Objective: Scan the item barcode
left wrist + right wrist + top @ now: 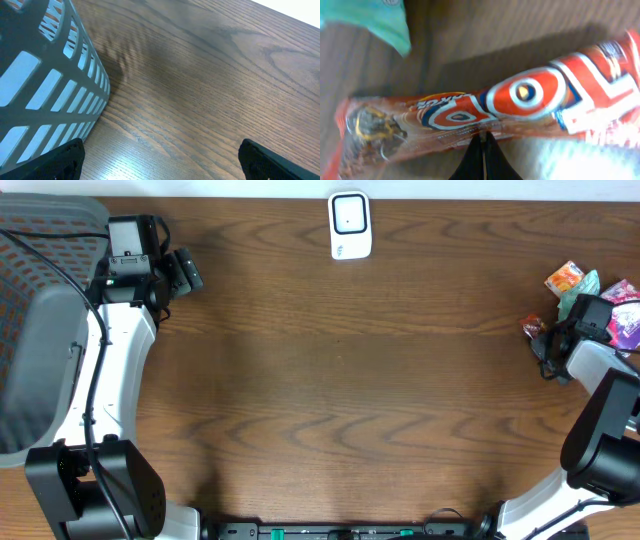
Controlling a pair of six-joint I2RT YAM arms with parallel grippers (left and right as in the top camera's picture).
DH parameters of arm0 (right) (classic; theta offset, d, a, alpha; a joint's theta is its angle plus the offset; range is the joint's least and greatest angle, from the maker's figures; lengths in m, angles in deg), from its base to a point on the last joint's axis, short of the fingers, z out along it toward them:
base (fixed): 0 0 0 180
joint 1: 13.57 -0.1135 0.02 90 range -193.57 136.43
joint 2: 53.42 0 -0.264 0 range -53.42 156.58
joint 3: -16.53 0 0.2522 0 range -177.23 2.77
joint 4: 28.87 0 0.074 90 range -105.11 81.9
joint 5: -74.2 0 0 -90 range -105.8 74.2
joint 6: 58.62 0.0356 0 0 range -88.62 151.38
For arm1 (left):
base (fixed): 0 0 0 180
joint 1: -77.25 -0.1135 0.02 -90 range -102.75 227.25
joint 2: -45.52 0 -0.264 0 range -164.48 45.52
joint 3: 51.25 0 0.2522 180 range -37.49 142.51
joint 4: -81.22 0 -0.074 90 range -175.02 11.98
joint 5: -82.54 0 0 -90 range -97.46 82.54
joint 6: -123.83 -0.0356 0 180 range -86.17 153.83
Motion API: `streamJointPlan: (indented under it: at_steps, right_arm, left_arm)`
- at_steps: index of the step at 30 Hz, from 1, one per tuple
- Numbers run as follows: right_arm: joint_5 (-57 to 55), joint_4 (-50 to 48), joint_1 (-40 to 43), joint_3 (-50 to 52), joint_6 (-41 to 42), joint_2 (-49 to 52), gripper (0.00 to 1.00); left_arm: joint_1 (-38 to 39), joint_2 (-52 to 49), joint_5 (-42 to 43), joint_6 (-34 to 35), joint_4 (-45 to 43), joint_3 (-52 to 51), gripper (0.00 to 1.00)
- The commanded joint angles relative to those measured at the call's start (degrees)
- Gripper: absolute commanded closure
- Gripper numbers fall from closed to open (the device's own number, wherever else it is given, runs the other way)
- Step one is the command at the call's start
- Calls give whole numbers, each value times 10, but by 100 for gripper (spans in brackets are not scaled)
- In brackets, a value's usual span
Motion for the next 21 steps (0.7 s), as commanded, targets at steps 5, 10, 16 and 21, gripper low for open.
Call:
streamJointPlan:
  at_steps: [5, 10, 16, 21]
  right_arm:
    - [-10, -79, 9, 1, -3, 12, 99]
    - [-13, -114, 10, 1, -13, 13, 98]
    - [3, -120, 8, -6, -68, 3, 99]
    - [5, -99, -12, -7, -68, -35, 99]
  left_arm:
    - [-2, -3, -5, 5, 2, 3, 2]
    - [-2, -3, -5, 5, 2, 3, 2]
    - [-2, -3, -5, 5, 2, 3, 2]
    - [-2, -3, -5, 5, 2, 3, 2]
